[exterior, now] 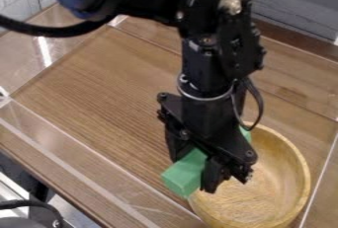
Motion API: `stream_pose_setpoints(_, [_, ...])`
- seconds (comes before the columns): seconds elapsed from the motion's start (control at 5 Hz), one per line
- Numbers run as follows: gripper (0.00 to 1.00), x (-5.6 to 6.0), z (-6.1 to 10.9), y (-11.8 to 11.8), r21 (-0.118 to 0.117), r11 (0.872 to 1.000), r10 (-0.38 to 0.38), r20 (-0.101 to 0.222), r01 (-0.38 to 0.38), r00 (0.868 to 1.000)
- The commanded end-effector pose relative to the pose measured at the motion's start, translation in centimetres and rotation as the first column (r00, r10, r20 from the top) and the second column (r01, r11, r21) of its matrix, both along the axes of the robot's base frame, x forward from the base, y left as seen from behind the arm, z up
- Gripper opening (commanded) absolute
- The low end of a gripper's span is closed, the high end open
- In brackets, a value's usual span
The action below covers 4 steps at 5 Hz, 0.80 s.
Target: Remove the green block from inside the brown bowl and put it on the table
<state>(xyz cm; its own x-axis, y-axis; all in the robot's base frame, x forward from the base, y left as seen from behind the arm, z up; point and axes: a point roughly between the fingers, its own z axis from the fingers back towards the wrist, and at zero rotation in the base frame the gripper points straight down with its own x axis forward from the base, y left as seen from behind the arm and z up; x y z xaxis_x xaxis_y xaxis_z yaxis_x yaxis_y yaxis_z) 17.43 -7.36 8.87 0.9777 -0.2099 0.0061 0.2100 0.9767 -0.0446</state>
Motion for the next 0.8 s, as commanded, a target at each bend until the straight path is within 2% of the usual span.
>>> stream_pose_setpoints(0.0, [0.00, 0.33, 0.80, 0.11, -0.012, 1.000, 0.008, 0.037, -0.008, 0.999])
stream_pose_setpoints(0.6, [0.00, 0.44, 0.74, 0.14, -0.014, 1.000, 0.014, 0.047, -0.014, 0.999])
